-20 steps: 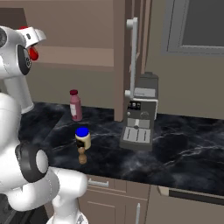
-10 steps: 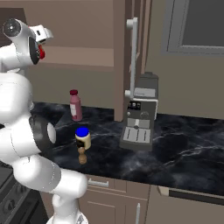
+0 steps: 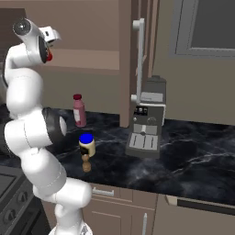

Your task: There are various items on the counter. Only move the condiments/shakers into the cabinet.

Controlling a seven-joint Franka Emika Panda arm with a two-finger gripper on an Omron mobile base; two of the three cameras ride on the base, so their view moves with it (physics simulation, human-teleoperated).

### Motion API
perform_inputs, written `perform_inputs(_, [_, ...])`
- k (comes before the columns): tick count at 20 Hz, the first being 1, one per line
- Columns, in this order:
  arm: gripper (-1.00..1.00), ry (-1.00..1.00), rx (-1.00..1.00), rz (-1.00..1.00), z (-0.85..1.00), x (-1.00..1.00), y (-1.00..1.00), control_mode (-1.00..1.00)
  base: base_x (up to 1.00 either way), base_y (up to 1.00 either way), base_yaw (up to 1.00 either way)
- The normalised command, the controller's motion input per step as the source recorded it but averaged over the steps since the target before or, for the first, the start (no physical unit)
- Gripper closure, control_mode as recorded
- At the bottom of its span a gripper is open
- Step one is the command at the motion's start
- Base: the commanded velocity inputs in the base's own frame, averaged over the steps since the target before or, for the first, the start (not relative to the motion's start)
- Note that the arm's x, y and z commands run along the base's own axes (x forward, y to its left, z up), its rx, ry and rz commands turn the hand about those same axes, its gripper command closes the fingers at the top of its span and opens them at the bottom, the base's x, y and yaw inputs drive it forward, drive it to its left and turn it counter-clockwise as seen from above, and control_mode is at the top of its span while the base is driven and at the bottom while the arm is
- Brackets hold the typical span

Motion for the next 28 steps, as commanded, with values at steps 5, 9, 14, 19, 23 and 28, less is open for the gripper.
perform_inputs(5, [1.0,0.0,0.0,-0.02,-0.26,0.43,0.02,-1.0,0.0,0.0,0.0])
perform_inputs(9, [1.0,0.0,0.0,-0.02,-0.16,0.39,0.0,-1.0,0.0,0.0,0.0])
perform_inputs(14, [1.0,0.0,0.0,-0.03,-0.25,0.29,0.02,-1.0,0.0,0.0,0.0])
perform_inputs(19, [-1.0,0.0,0.0,-0.04,-0.27,0.26,0.07,-1.0,0.0,0.0,0.0])
perform_inputs(23, [-1.0,0.0,0.0,-0.03,-0.1,0.1,0.0,-1.0,0.0,0.0,0.0])
perform_inputs(28, [-1.0,0.0,0.0,-0.03,0.0,-0.1,-0.01,-1.0,0.0,0.0,0.0])
